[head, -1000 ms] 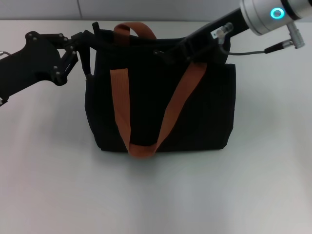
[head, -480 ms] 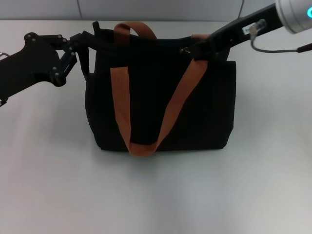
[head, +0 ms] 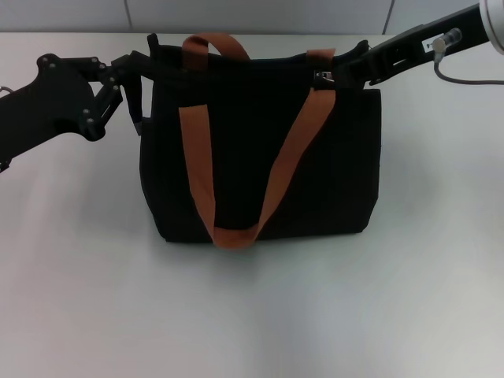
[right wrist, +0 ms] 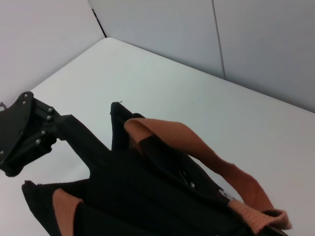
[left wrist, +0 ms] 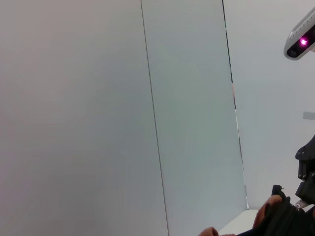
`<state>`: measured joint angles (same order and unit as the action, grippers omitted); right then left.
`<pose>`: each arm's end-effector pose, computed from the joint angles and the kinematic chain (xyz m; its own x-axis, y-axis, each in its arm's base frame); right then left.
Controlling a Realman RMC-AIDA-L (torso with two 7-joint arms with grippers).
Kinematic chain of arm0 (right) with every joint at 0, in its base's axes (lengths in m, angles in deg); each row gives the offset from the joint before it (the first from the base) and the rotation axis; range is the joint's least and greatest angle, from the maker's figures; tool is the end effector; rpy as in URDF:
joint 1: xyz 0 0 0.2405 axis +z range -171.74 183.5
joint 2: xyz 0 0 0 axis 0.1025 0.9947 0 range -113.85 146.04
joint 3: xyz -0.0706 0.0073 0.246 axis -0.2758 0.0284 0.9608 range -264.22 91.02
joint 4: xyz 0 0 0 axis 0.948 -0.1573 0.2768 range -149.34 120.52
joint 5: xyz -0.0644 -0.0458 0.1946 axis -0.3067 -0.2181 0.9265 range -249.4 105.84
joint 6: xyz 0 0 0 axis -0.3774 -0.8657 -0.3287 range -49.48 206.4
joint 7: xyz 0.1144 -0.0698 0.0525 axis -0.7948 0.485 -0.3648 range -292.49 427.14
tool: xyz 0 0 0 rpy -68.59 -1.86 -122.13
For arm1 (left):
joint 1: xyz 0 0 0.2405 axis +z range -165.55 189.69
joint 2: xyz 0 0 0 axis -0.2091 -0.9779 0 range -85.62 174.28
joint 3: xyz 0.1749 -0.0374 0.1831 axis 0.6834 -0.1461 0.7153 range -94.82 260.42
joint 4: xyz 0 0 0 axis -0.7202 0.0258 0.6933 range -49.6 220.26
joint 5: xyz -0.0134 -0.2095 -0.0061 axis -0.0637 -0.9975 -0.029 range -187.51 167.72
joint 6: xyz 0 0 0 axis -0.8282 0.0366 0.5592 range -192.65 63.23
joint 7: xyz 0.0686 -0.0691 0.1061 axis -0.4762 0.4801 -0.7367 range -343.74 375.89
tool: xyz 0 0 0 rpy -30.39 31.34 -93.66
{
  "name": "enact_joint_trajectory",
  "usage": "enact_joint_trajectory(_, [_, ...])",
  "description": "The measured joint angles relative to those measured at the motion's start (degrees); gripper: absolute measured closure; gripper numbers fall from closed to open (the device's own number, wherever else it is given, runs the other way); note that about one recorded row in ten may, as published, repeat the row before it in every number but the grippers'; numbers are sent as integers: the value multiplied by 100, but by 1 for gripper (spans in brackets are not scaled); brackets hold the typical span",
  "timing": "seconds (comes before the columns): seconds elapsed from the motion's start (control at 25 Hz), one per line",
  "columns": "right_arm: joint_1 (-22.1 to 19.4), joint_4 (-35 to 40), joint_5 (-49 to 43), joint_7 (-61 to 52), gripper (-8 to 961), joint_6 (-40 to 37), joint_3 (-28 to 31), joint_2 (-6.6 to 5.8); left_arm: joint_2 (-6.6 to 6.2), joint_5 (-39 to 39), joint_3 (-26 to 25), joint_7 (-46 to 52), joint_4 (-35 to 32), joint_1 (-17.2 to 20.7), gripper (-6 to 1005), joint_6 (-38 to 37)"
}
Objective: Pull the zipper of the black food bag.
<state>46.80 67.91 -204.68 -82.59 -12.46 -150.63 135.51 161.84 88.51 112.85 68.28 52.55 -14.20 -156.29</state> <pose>0.1031 0.3798 0.0444 0.7612 -0.6209 -0.1873 -0.6477 -0.7127 -0.2694 -0.2792 0.3277 0.0458 0.7609 -0.0971 0.6416 0.3308 -0.7926 -0.5123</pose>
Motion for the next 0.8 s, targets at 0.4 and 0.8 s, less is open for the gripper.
enact_joint_trajectory(0.4, [29,-136,375,-24,849,-172,424,-21,-3,-8,0,25,-9,-10,911,-19])
enact_joint_trajectory(0.8, [39,-153,440,61,672,-313,524,-33,6,-8,1,27,-7,-16,905,-24])
